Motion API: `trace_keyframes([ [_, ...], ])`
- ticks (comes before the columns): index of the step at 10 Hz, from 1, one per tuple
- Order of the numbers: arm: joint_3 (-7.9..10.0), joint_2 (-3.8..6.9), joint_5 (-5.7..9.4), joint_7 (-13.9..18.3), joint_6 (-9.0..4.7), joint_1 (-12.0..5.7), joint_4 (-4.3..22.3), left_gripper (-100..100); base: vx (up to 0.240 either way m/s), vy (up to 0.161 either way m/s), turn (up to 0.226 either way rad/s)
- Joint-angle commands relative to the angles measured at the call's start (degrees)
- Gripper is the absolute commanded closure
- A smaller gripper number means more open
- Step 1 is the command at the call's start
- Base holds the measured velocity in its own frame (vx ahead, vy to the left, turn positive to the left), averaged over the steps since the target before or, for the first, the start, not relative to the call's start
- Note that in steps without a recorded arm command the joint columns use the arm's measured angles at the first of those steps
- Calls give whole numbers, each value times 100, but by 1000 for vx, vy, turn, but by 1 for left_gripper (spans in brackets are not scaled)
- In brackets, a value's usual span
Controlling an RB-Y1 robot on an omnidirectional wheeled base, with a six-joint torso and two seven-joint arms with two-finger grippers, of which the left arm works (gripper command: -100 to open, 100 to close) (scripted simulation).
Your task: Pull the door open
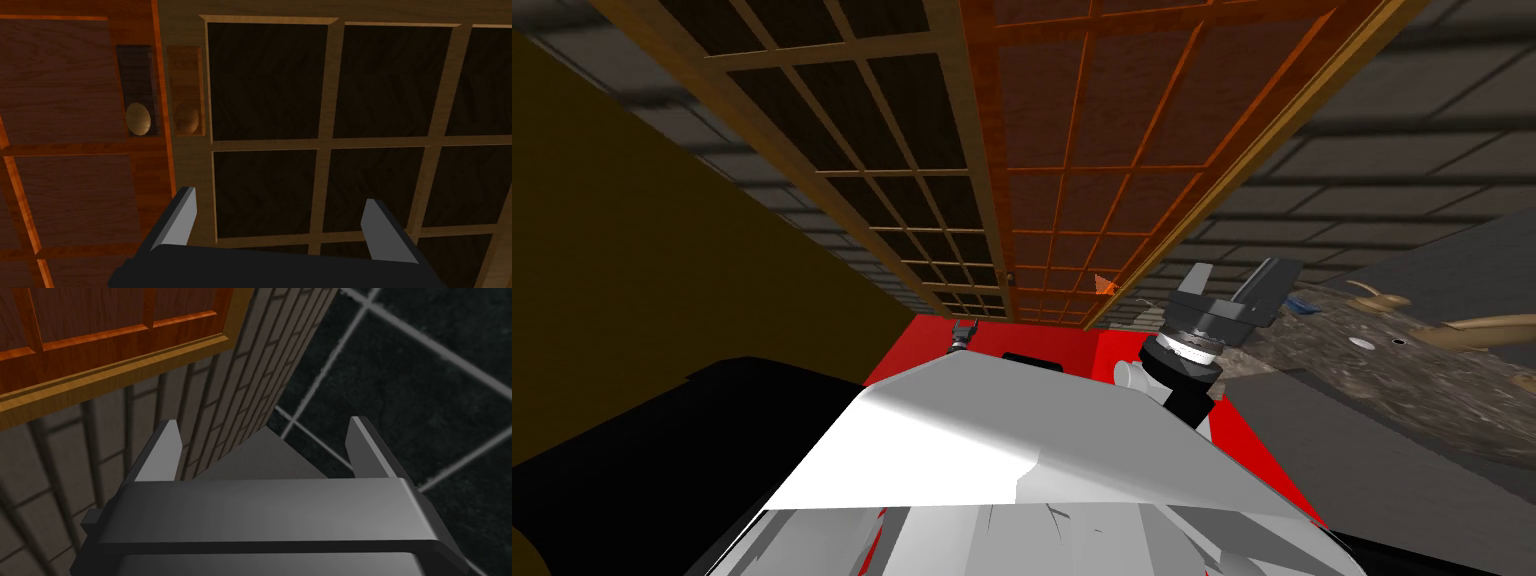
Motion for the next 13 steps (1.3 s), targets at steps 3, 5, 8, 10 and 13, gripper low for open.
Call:
trace_keyframes([
  [3,194,110,92,-70,-108,-51,427,-100,-72,18,0],
  [5,336,133,152,-128,-82,31,522,-100,-102,31,-3],
  [8,570,162,254,-228,-39,141,675,-100,-152,26,-21],
  [10,779,179,347,-324,0,206,808,-100,-156,60,-56],
  [13,1072,174,484,-483,53,194,986,-100,-93,40,-102],
])
